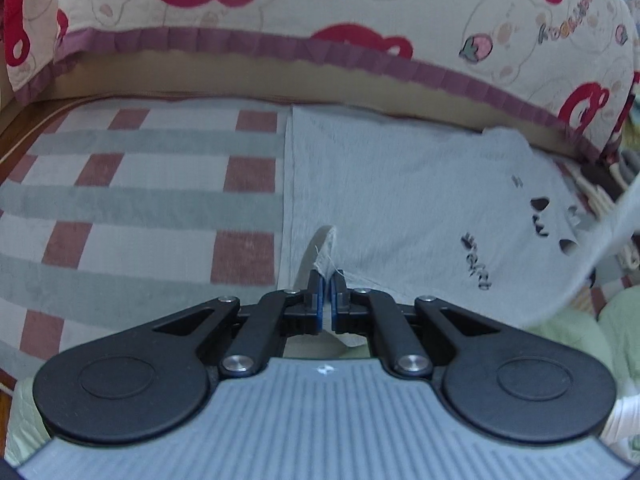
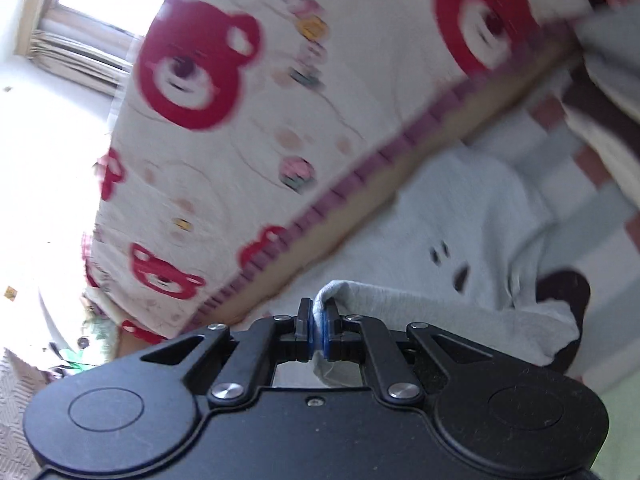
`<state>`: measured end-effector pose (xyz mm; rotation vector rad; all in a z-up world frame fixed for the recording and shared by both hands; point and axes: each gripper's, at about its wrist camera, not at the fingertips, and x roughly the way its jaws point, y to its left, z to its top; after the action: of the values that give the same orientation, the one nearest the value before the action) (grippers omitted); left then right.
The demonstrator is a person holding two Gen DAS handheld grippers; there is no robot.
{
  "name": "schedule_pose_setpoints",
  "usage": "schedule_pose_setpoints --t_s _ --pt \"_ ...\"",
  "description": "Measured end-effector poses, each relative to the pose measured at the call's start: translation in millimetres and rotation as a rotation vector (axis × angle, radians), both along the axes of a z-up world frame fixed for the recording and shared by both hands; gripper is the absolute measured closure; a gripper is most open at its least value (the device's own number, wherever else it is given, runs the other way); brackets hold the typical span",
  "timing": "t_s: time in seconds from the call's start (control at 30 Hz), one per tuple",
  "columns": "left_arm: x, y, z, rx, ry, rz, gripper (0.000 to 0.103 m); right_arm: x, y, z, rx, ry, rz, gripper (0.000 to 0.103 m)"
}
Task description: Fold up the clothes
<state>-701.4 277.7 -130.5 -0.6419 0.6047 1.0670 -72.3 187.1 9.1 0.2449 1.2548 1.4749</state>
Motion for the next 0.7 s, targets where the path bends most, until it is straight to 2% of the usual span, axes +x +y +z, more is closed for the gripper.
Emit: schedule_pose_setpoints --t_s 0.17,0.23,0.27,0.33,0.43,0.53,0.57,0.63,0.7 --pt "-15.3 -26.7 20.4 0.047 -0.047 -0.017 0.100 7.9 -71.4 49.9 0.136 -0.087 0.010 0.096" --pt "-23.3 -44.5 20.6 0.029 -0.075 -0.039 0.100 15.3 -108.1 44.4 0.150 -0.111 -0.010 0.096" --pt "-25.6 -52.2 17.9 0.010 -0.077 -0.047 0.100 18.4 -127.6 33.0 0.131 -0.127 -0.027 0.096" --pt "-29.3 -66.1 10.7 -0.033 -0.071 -0.067 0.100 14.4 -162.5 -10.1 0.031 -0.159 -0.058 0.096" --pt "-28.7 -74.2 -14.3 -0.142 0.002 -0.087 0.102 2.0 -204.3 -86.6 -0.151 -0.184 -0.090 0.096" --pt "-29.9 -70.2 -38.4 -0.235 0.074 -0.081 0.103 -11.8 -231.3 -163.4 -0.302 -0.092 -0.110 0.096" --pt "-30.6 -67.8 -45.5 -0.260 0.096 -0.079 0.103 -15.8 -236.2 -180.1 -0.333 -0.072 -0.117 0.096" --pt "-32.6 -63.3 -53.8 -0.295 0.106 -0.076 0.103 -20.5 -242.6 -192.4 -0.347 -0.067 -0.122 0.096" --pt "-34.8 -60.1 -54.6 -0.307 0.101 -0.073 0.103 -24.2 -247.1 -190.6 -0.332 -0.082 -0.116 0.096"
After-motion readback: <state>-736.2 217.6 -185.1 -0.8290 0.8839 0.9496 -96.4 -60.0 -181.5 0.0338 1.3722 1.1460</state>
